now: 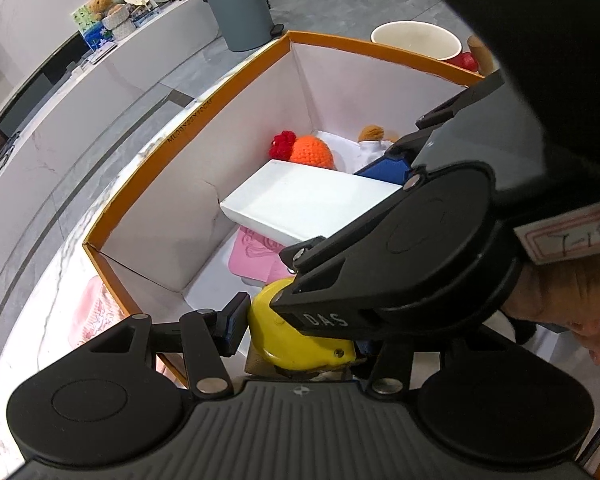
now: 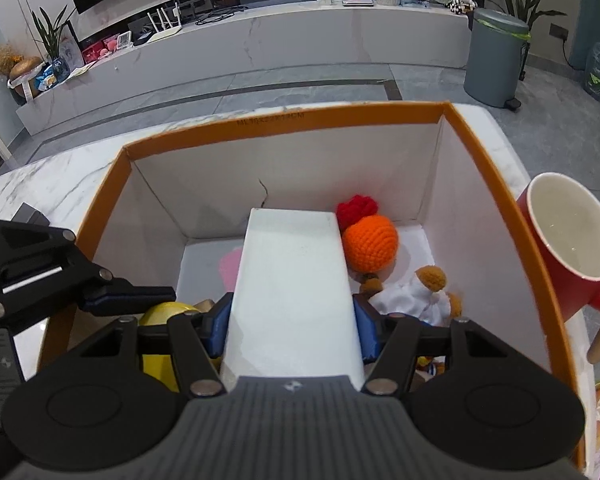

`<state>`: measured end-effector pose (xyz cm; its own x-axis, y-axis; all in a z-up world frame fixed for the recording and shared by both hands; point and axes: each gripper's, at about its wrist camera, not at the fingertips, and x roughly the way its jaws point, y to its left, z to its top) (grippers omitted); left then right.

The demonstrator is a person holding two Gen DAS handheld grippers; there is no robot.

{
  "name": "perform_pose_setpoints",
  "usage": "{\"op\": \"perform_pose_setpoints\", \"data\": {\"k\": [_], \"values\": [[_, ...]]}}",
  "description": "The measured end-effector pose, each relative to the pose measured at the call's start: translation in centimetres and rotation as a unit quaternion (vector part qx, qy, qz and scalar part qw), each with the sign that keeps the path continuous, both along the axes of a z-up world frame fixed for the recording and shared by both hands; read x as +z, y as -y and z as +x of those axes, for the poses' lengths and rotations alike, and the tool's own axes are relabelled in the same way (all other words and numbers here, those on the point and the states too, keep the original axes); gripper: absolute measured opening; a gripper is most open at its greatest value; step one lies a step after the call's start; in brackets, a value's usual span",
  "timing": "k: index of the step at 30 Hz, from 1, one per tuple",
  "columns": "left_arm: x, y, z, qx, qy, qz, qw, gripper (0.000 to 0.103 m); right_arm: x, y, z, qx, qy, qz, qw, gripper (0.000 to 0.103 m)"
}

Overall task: Organize objects
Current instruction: 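Lower the tape measure into the orange box with the left tool while the right tool lowers the white box, then open both tools and withdraw them from the orange box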

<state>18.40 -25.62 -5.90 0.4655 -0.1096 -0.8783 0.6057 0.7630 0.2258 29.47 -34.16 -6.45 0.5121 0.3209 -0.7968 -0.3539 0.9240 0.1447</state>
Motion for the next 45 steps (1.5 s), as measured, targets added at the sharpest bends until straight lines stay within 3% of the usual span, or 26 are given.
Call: {"op": "perform_pose_setpoints", "data": {"k": [2, 6, 24, 45], "values": [[0.0, 0.0, 0.0, 0.002, 0.001, 0.001, 1.0, 0.059, -0.2, -0.1, 0.1, 0.0, -0.003, 0.002, 1.0, 0.063], [0.0, -0.1, 0.0, 0.0, -0.002, 0.0, 1.0, 0.07, -0.3, -0.3, 0.0, -0.001, -0.005, 0.002, 1.0, 0.063], [0.9, 0.4, -0.6, -0.005, 0.008, 0.003, 1.0, 0.071, 0.9, 0.1, -0.4, -0.013, 0.015, 0.002, 1.0, 0.069], [3.6, -3.1, -1.8, 0.018, 0.026, -0.057, 0.9979, 0.071, 3.8, 1.2, -1.5, -0.029, 0.052, 0.018, 0.998, 0.071]]}}
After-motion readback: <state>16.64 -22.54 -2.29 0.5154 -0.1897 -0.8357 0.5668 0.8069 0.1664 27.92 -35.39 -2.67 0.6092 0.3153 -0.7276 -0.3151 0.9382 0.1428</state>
